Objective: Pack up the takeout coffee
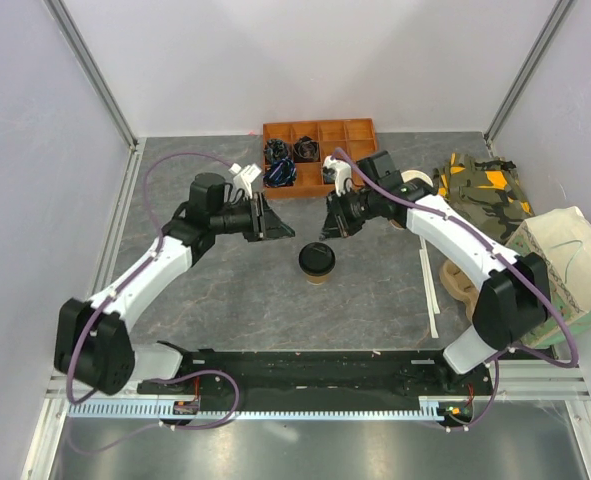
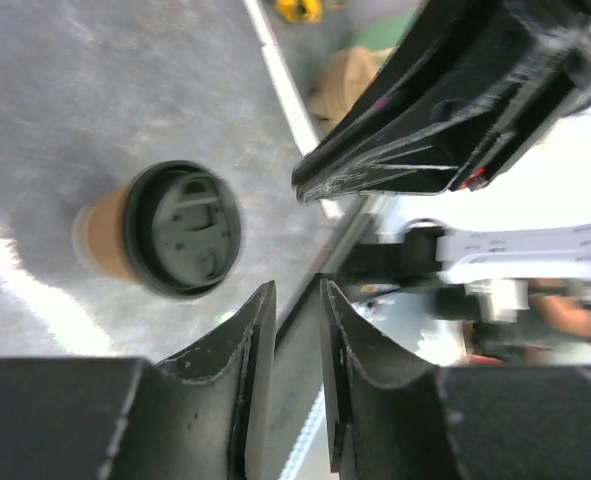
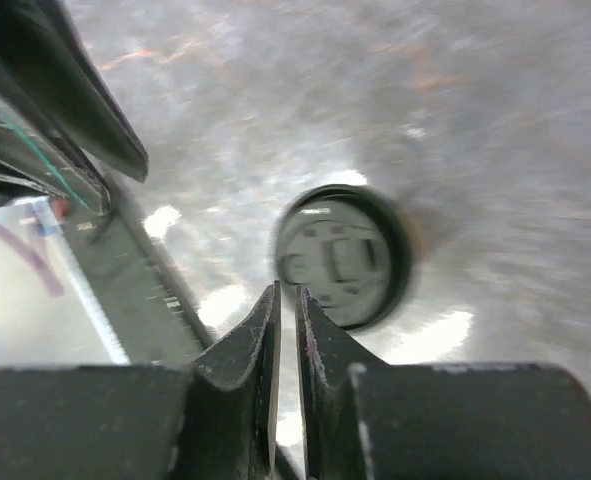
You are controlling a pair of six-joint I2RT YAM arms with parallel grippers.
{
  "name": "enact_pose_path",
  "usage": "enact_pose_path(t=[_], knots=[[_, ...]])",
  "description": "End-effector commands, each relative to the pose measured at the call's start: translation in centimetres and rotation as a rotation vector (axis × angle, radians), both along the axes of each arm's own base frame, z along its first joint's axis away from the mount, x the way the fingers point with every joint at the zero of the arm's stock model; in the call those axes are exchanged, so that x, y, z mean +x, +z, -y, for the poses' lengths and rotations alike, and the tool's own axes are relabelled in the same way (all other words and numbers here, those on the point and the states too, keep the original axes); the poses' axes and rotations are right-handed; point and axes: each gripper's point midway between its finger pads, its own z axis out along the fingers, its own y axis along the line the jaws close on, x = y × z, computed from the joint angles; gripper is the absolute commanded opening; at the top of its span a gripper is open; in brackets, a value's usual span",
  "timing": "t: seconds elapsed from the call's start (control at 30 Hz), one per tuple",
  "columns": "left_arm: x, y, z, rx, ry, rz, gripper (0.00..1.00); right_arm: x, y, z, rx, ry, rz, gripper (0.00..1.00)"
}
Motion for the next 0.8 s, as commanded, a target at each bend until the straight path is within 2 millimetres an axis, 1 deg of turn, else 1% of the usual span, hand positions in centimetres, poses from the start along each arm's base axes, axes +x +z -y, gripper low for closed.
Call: enact_pose_path(t=[0.0, 0.03, 0.1, 0.13, 0.17, 0.2, 0.23, 0.3, 0.33, 0.37, 0.4, 0.43, 0.5, 0.53, 0.6, 0.63, 0.7, 0.73, 0.77], knots=[[-1.0, -0.3, -2.3, 0.261, 0.006, 0.236, 0.29, -1.7, -0.6, -2.7, 0.148, 0.048, -0.144, 0.17], [-2.1, -0.9, -1.9, 0.303, -0.023, 0.25, 0.29, -2.0, -1.3, -2.9, 0.162, 0.057, -0.183, 0.17], [-2.5, -1.3, -1.8, 0.371, -0.064, 0.342, 0.27, -2.0, -1.8, -3.4, 0.183, 0.059, -0.221, 0.16], [-3.5, -1.6, -0.9, 0.394, -0.107, 0.376, 0.27, -2.1, -2.7, -3.5, 0.184, 0.066, -0.256, 0.16], [-3.5, -2.2, -1.0, 0.442, -0.131, 0.437, 0.27, -2.1, -3.1, -3.6, 0.184, 0.064, -0.267, 0.15], [-4.4, -2.3, 0.0, 0.459, -0.18, 0.481, 0.25, -1.9, -3.7, -3.5, 0.178, 0.06, -0.278, 0.15], [-4.1, -2.5, 0.0, 0.487, -0.174, 0.514, 0.24, -1.8, -4.1, -3.4, 0.172, 0.053, -0.286, 0.15], [-4.7, -2.8, 0.9, 0.507, -0.231, 0.573, 0.24, -1.7, -4.9, -3.4, 0.172, 0.048, -0.31, 0.14], [-4.4, -3.0, 1.1, 0.531, -0.246, 0.599, 0.24, -1.8, -5.3, -3.3, 0.168, 0.047, -0.32, 0.14], [-4.4, -3.3, 1.3, 0.537, -0.26, 0.605, 0.24, -1.8, -5.5, -3.3, 0.172, 0.047, -0.323, 0.14], [-4.5, -3.4, 1.7, 0.541, -0.278, 0.612, 0.24, -1.8, -6.0, -3.3, 0.168, 0.045, -0.338, 0.13], [-4.0, -3.7, 2.0, 0.559, -0.285, 0.618, 0.24, -1.8, -6.5, -3.3, 0.164, 0.041, -0.35, 0.14], [-4.1, -4.1, 2.9, 0.569, -0.313, 0.624, 0.23, -1.9, -7.2, -3.2, 0.163, 0.042, -0.377, 0.13], [-3.6, -4.4, 3.3, 0.584, -0.318, 0.622, 0.23, -1.9, -7.4, -3.2, 0.165, 0.042, -0.387, 0.13], [-3.7, -4.8, 4.0, 0.592, -0.348, 0.631, 0.23, -1.8, -7.8, -3.1, 0.172, 0.043, -0.409, 0.13], [-3.4, -4.9, 4.1, 0.612, -0.348, 0.647, 0.23, -1.7, -8.0, -3.0, 0.174, 0.039, -0.419, 0.13], [-3.1, -5.7, 4.3, 0.632, -0.362, 0.635, 0.23, -1.8, -8.3, -3.0, 0.18, 0.042, -0.439, 0.13], [-2.7, -5.7, 4.3, 0.646, -0.354, 0.642, 0.23, -1.7, -8.3, -2.9, 0.181, 0.039, -0.442, 0.13], [-2.4, -6.3, 4.3, 0.662, -0.353, 0.632, 0.23, -1.8, -8.4, -2.8, 0.179, 0.037, -0.445, 0.13]])
